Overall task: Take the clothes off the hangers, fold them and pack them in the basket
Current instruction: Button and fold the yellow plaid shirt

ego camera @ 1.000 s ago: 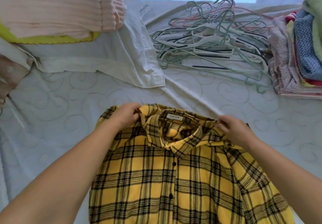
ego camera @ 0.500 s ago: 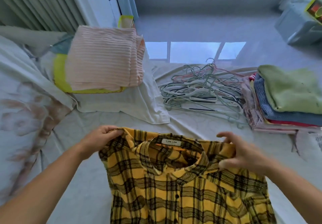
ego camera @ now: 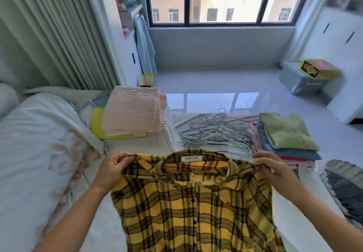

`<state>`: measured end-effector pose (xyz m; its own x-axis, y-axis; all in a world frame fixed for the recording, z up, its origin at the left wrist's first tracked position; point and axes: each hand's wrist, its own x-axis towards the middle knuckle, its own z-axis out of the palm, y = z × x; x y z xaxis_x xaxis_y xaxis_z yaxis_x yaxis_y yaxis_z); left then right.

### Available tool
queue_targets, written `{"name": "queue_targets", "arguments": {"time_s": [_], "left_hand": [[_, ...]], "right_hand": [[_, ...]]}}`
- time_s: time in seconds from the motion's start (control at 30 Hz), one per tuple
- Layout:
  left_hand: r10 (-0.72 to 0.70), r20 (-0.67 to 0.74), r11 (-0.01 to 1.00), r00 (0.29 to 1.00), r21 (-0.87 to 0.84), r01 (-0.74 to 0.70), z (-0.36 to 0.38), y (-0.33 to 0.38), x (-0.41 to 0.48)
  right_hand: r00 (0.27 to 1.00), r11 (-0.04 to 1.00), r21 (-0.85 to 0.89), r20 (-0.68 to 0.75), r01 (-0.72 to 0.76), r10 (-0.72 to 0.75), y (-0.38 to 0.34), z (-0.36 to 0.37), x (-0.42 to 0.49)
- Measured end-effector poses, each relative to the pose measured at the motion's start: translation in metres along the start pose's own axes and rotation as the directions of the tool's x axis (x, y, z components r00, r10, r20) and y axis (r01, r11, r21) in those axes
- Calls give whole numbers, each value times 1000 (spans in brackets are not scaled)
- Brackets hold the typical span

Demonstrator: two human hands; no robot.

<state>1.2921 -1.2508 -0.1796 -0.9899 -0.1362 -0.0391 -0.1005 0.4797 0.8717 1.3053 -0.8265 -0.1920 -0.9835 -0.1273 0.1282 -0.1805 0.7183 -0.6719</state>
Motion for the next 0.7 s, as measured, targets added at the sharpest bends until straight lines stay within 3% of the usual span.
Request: {"name": "queue_targets", "arguments": {"time_s": [0.07,0.17,0.27,0.37,0.43,0.5,0.7], "left_hand": [[53,-18,998,998,18,-52,-6,16,-17],[123,-57,991,991,65,-120,-7,47,-43],[188,-63,979,980,87,-182,-5,84,-73],[225,-91,973,970,75,-219,-1,120,-106],[238,-132,971,962,64,-231,3,139,-128],[242,-194,970,951,47,-237,8,156,-148],[115,-249,986,962,-86,-140,18,190,-190]], "right_hand": [[997,995,86,-57,-48,53,-12,-16,-6],[976,940,275,134,-203,172,-21,-43,-25],[944,850,439,275,-292,182,-25,-78,-52],[921,857,428,369,-286,123,-19,-118,-78],[937,889,386,329,-247,118,-22,-139,-93],[965,863,453,225,-225,134,-26,-156,-101],[998,844,536,-60,13,23,-45,-200,-119]]}}
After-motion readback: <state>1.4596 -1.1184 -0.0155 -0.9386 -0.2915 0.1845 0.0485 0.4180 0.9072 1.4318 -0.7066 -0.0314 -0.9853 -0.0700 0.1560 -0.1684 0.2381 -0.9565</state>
